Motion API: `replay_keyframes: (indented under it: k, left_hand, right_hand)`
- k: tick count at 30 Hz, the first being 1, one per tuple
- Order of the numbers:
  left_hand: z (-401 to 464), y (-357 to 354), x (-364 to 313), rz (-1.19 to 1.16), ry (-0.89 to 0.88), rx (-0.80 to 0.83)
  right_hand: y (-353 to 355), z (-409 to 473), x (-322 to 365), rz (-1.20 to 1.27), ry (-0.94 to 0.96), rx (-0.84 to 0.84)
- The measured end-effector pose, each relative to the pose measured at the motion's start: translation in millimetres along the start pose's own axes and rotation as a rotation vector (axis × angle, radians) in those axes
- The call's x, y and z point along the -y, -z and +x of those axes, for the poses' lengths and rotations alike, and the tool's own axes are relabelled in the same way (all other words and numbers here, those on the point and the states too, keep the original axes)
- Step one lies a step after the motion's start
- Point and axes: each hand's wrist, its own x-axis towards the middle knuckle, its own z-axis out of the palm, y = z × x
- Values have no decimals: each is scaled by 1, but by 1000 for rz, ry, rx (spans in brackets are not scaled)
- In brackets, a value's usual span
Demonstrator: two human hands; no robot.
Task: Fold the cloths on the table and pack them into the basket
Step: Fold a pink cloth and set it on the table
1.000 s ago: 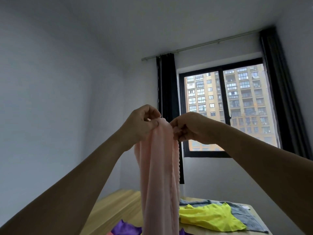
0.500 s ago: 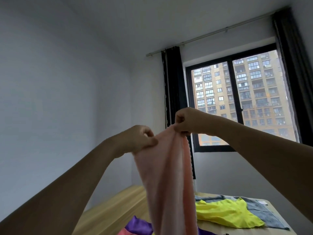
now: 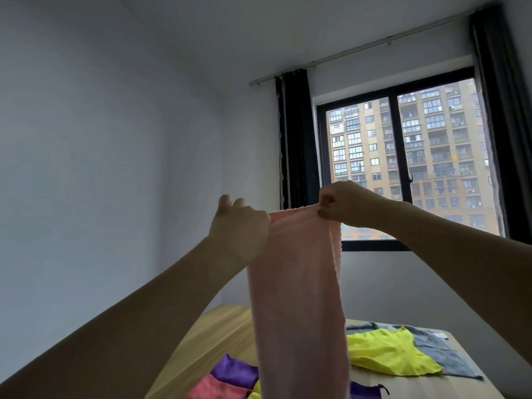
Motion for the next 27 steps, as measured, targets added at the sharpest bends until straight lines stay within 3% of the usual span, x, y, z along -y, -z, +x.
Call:
replay_keyframes:
  k: [6, 13, 18, 24, 27]
  left_hand:
    - [11, 12, 6, 119, 82, -261]
    - [13, 25, 14, 119, 115, -300]
    - [11, 25, 23, 68, 170, -203]
    - [10, 34, 16, 136, 89, -174]
    - [9, 35, 14, 191, 94, -227]
  right_hand:
    - [22, -10, 3, 656, -117, -70]
    - [33, -16, 15, 895, -155, -15]
    - [36, -16, 15, 878, -155, 8]
    - [27, -11, 12, 412, -171, -72]
    - [22, -11, 10, 317, -185, -65]
